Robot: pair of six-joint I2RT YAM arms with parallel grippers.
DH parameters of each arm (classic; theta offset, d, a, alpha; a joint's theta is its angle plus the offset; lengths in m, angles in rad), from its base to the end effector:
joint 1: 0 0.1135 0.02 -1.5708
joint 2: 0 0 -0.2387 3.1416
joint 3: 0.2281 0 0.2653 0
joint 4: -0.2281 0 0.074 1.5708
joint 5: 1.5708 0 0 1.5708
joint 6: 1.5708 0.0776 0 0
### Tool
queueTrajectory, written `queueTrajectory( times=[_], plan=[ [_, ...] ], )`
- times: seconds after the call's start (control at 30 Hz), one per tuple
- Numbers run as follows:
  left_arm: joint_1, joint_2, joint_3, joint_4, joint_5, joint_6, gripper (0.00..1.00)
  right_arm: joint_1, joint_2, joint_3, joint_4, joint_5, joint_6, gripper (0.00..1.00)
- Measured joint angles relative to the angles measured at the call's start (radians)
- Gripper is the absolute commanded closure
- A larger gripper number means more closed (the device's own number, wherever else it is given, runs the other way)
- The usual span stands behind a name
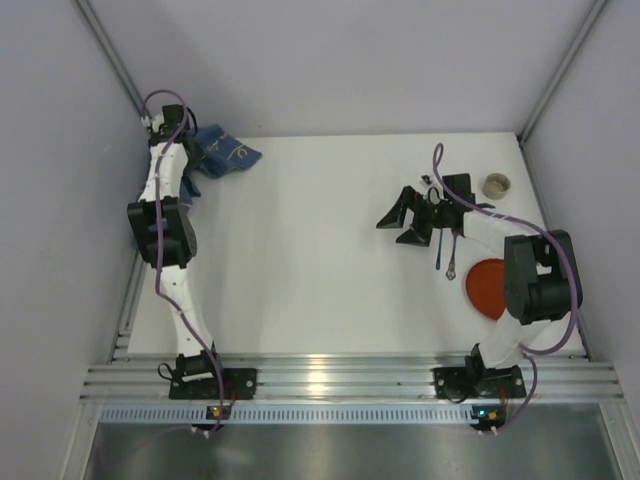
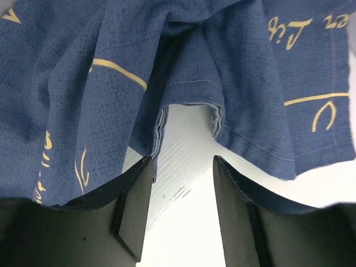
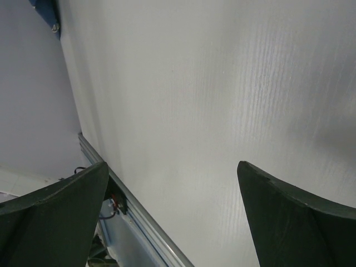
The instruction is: Set the dinner table for one person
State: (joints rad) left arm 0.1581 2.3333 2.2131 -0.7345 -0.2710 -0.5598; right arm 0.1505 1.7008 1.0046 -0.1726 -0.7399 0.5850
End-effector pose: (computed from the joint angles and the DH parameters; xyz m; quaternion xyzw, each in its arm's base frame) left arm 0.5362 0.1065 0.2024 -0.3703 0.8522 0.0547 0.3655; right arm 0.3604 0.1076 0.1302 0.0673 0.8817 0.4321 0.1771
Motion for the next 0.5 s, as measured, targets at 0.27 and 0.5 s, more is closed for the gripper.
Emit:
queueTrajectory(
  times=[0.27, 0.5],
  plan=[
    [0.005, 0.071, -0.021, 0.000, 0.000, 0.011, 0.47, 0.000, 0.015, 0.000, -0.003, -0.005, -0.002, 0.00],
    [0.013, 0.129, -0.022, -0.001, 0.001, 0.008, 0.48, 0.000, 0.016, 0.000, -0.018, -0.007, -0.011, 0.00]
  ],
)
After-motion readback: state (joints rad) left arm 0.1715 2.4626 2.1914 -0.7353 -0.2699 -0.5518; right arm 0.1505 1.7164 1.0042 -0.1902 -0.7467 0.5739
